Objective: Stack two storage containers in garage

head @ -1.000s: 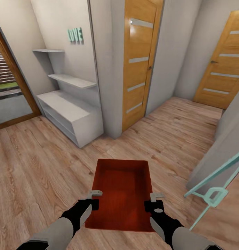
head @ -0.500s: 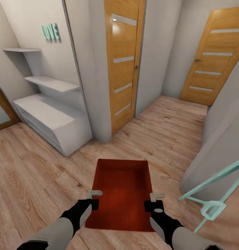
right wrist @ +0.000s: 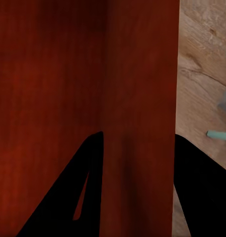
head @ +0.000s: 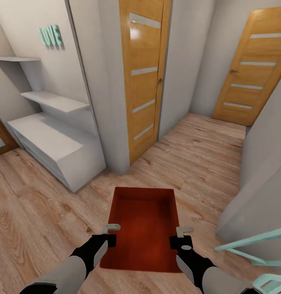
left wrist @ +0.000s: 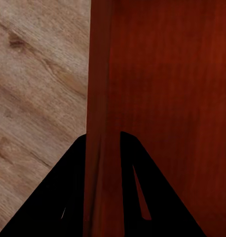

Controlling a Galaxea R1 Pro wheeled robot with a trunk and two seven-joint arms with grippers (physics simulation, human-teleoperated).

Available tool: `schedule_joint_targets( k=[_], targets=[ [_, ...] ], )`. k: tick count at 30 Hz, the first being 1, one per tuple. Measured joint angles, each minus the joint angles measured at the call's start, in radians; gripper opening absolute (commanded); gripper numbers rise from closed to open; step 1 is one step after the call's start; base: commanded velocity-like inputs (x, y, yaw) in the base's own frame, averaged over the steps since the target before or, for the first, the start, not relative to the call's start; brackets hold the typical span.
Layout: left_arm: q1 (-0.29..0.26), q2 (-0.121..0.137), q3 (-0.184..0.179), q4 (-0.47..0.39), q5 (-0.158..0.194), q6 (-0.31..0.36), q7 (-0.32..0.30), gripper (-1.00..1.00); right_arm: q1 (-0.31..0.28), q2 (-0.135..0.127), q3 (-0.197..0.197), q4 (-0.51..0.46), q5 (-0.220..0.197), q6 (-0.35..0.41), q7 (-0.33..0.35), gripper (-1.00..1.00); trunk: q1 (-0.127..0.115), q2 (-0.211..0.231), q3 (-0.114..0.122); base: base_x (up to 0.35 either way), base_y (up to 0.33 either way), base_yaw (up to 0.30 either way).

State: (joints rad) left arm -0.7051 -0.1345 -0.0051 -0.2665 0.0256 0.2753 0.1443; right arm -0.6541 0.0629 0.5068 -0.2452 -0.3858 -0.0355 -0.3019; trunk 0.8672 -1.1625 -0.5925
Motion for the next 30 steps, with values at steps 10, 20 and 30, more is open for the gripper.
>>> schedule_joint_targets(
  k=[10, 20, 30],
  targets=[
    [0.000, 0.002, -0.003, 0.002, 0.004, 0.000, -0.001, -1.00, 0.000, 0.002, -0.002, 0.004, 0.002, -0.001, 0.000, -1.00, 0.000, 0.000, 0.000, 0.323, 0.000, -0.135],
    [0.000, 0.002, -0.003, 0.002, 0.004, 0.000, -0.001, -1.00, 0.000, 0.002, -0.003, 0.004, 0.002, -0.001, 0.000, -1.00, 0.000, 0.000, 0.000, 0.323, 0.000, -0.269],
    [0.000, 0.002, -0.003, 0.002, 0.004, 0.000, -0.001, -1.00, 0.000, 0.002, -0.003, 0.004, 0.002, -0.001, 0.000, -1.00, 0.000, 0.000, 0.000, 0.323, 0.000, -0.219]
  ],
)
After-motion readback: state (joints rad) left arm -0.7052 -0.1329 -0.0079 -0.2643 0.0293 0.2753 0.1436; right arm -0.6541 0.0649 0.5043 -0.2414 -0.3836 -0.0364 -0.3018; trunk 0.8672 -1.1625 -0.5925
